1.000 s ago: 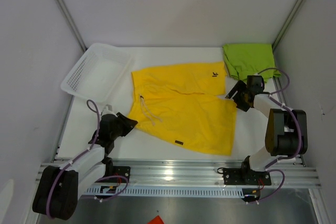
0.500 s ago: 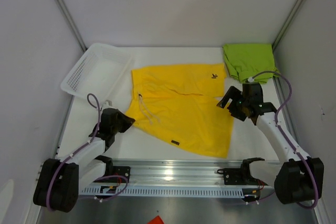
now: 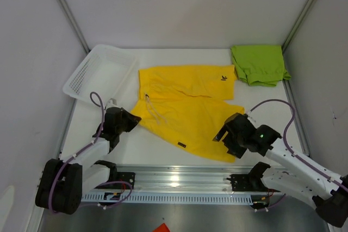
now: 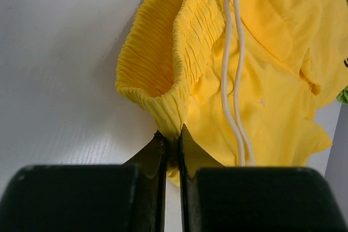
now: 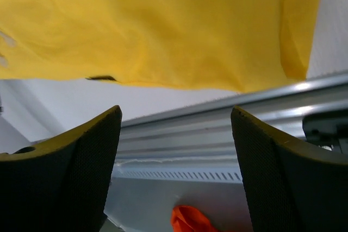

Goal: Fold and stack the shorts
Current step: Flatten the shorts out

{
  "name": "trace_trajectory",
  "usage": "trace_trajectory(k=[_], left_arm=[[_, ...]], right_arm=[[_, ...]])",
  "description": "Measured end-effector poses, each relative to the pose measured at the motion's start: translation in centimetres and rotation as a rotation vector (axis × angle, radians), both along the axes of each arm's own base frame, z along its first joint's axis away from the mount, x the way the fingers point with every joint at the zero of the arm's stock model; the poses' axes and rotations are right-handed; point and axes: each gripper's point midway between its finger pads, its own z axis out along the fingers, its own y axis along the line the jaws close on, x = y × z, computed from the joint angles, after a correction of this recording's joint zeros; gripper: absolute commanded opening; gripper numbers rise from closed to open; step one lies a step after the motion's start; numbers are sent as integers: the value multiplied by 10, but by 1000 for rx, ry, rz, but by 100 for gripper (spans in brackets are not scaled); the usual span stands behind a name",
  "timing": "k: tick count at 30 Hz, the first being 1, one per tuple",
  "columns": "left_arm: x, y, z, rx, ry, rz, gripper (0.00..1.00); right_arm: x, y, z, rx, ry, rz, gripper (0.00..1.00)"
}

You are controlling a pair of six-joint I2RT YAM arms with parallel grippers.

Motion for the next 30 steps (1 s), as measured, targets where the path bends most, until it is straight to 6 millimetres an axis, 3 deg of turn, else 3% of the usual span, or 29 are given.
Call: trace_trajectory(k=[5,9,22,24,25,26,30], left_arm=[[0,0,9,-19,-36,8,0],[-2,0,11,-22,-48,9,0],[-8,2,12,-23,-57,9,0],[-9,2,13,-24,-63,9,0],[-9,2,14,-24,-65,10,0],[-9,2,15,-24,-67,10,0],[-10,2,16,-23,-67,10,0]], right_arm=[[-38,2,-25,-30,82,-83,80],[-53,-5,-40,-49,112,-168,74],[-50,-9,-65,-138,75,-305,74],[-48,-11,-68,-146,67,-314,69],[-48,-12,-69,-149,64,-316,58],[-48,-15,-72,-156,61,-319,55],[-50,-23,-84,-173,57,-324,47]])
